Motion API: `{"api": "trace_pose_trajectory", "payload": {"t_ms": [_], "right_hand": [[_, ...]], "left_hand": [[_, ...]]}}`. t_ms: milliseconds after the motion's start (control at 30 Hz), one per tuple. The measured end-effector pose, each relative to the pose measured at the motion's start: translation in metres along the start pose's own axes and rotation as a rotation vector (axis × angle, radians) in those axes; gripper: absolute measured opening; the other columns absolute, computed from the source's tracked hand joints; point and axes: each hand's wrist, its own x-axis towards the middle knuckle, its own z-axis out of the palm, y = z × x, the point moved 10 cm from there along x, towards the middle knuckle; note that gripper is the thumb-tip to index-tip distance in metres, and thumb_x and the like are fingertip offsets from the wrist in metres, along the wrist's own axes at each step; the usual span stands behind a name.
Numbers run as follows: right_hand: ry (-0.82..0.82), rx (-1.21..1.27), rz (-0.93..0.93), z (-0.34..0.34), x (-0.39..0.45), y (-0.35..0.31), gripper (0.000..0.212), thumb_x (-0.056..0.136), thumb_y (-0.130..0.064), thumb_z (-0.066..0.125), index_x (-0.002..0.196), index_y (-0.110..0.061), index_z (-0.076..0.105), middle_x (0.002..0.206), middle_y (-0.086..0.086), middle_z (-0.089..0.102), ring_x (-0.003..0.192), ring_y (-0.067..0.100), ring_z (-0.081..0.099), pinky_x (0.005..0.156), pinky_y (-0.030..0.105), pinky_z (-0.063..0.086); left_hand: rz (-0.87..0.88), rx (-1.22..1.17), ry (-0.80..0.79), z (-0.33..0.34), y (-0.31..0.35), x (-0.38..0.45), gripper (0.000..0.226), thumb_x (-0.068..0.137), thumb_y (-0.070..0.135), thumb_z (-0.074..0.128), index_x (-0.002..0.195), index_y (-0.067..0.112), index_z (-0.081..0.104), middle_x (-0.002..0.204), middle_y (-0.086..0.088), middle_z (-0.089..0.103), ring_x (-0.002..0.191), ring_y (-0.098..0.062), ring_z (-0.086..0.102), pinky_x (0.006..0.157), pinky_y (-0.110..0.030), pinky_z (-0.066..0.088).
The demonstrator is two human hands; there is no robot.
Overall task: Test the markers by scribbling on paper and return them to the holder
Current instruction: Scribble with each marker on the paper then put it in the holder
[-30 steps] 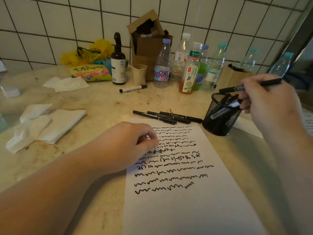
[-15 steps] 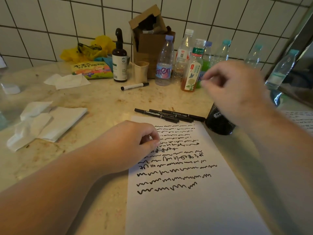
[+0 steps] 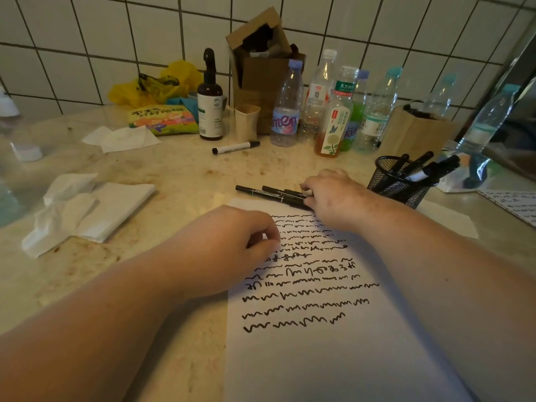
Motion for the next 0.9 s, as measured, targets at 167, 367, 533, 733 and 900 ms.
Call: {"api": "trace_pose_trajectory", "payload": {"t_ms": [167, 367, 533, 733, 900], "right_hand": [[-0.042, 0.129, 0.038, 0.000, 0.000, 0.006, 0.035, 0.098, -0.036, 0.057, 0.131, -0.023, 0.058, 0.130, 0.007, 0.053, 0.119, 0.027, 0.050, 0.100, 0.040, 0.045], [-0.102, 0.274, 0.064, 0.001, -0.002, 0.008, 0.036, 0.096, -0.032, 0.063, 0.131, -0.021, 0.060, 0.128, 0.003, 0.062, 0.112, 0.022, 0.057, 0.089, 0.030, 0.045], [-0.057, 0.421, 0.085, 0.002, -0.002, 0.015, 0.030, 0.093, -0.031, 0.068, 0.122, -0.021, 0.067, 0.118, 0.000, 0.064, 0.103, 0.018, 0.058, 0.081, 0.028, 0.044], [0.100, 0.497, 0.131, -0.008, -0.008, 0.030, 0.008, 0.088, -0.032, 0.073, 0.089, -0.025, 0.074, 0.089, -0.007, 0.067, 0.089, 0.015, 0.061, 0.058, 0.023, 0.038], [0.102, 0.216, 0.113, -0.030, -0.038, 0.021, 0.014, 0.087, -0.034, 0.068, 0.086, -0.022, 0.075, 0.086, -0.002, 0.070, 0.081, 0.016, 0.062, 0.063, 0.028, 0.048]], "left_hand": [[0.010, 0.011, 0.004, 0.000, 0.002, 0.000, 0.017, 0.091, 0.045, 0.051, 0.103, 0.043, 0.063, 0.081, 0.020, 0.062, 0.074, 0.003, 0.057, 0.062, -0.012, 0.045], [0.003, 0.001, -0.006, 0.000, 0.003, -0.001, 0.016, 0.091, 0.044, 0.052, 0.103, 0.043, 0.063, 0.082, 0.021, 0.062, 0.073, 0.003, 0.056, 0.059, -0.012, 0.040], [-0.004, 0.009, 0.004, -0.001, 0.003, -0.001, 0.016, 0.091, 0.045, 0.052, 0.103, 0.042, 0.063, 0.082, 0.020, 0.062, 0.073, 0.001, 0.057, 0.062, -0.015, 0.045], [-0.009, 0.023, 0.008, -0.001, 0.002, -0.001, 0.017, 0.091, 0.046, 0.051, 0.102, 0.041, 0.064, 0.079, 0.023, 0.059, 0.072, 0.004, 0.054, 0.058, -0.012, 0.038], [-0.010, 0.012, -0.001, -0.001, 0.002, -0.003, 0.016, 0.091, 0.045, 0.051, 0.101, 0.043, 0.064, 0.080, 0.023, 0.061, 0.072, 0.005, 0.056, 0.058, -0.010, 0.038]]}}
